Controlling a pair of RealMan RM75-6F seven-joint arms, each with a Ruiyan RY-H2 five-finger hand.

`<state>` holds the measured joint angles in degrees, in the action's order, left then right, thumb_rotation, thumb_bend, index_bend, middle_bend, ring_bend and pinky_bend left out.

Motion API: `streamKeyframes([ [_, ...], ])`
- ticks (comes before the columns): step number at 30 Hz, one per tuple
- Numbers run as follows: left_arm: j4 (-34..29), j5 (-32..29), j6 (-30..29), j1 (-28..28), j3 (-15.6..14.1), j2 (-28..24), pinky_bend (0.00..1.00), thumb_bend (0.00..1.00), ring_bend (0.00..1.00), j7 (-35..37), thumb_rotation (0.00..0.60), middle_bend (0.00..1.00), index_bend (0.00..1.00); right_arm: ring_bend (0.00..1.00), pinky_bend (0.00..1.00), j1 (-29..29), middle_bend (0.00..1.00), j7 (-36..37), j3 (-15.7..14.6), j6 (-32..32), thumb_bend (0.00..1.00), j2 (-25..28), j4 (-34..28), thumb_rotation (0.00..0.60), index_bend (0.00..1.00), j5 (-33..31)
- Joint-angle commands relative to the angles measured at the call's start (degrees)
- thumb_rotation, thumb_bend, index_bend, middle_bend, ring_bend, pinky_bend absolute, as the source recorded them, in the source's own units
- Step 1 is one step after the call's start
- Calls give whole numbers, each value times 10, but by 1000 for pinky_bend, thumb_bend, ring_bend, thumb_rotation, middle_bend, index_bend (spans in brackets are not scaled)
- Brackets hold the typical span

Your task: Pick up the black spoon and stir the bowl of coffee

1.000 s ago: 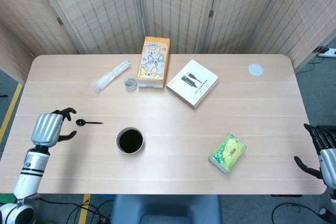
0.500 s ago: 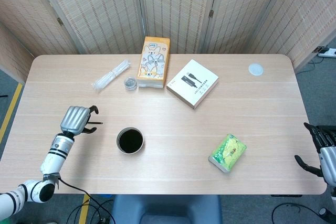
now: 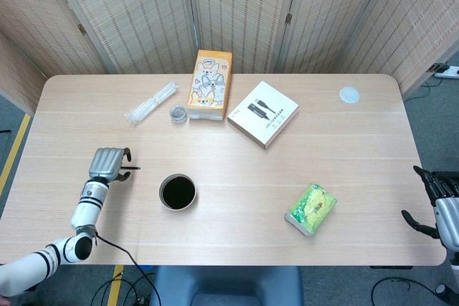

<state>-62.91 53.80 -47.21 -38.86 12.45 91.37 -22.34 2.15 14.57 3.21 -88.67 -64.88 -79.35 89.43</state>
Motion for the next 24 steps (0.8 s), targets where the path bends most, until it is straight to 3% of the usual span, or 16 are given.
streamKeyframes([
  [1, 19, -22, 16, -10, 1, 14, 1000, 376, 944, -11, 600, 1000, 492, 273, 197, 1, 178, -1, 0, 1, 168, 0, 0, 600, 90, -1],
  [24, 120, -124, 67, -49, 0, 74, 1000, 380, 944, -68, 600, 1000, 464, 298, 203, -3, 189, 10, -1, 1, 167, -3, 11, 600, 90, -9],
])
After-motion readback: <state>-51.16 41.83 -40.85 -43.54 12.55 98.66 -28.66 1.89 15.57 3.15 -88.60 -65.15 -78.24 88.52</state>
